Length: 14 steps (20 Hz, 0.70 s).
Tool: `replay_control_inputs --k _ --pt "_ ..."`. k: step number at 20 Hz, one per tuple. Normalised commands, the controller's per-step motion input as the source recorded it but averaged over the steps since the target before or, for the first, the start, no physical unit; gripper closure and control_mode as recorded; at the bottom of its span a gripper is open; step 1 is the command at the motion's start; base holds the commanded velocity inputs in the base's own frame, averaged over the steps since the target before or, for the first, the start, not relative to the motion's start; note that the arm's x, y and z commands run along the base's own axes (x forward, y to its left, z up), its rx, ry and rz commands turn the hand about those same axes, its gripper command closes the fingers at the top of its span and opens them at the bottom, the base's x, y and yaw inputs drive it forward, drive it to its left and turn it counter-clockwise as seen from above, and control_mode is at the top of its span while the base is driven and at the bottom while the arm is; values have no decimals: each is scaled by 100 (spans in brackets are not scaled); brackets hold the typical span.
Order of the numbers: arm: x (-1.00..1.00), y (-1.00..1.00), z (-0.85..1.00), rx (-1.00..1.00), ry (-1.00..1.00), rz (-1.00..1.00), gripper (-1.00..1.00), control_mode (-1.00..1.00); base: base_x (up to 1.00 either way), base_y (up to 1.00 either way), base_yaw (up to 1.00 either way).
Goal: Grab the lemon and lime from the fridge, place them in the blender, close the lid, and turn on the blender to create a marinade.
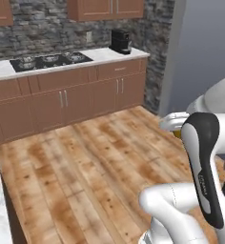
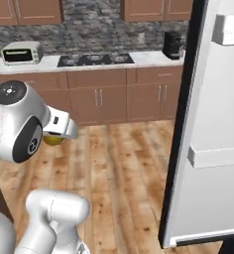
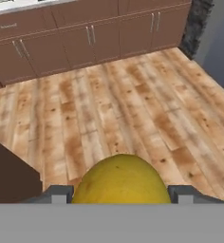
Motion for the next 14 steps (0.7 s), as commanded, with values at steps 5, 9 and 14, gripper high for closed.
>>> replay_control_inputs --k 5,9,14 --pt "0 0 0 0 0 0 100 100 90 47 44" --pt "0 0 0 0 0 0 100 100 100 18 37" --pt "0 0 0 0 0 0 100 100 100 4 36"
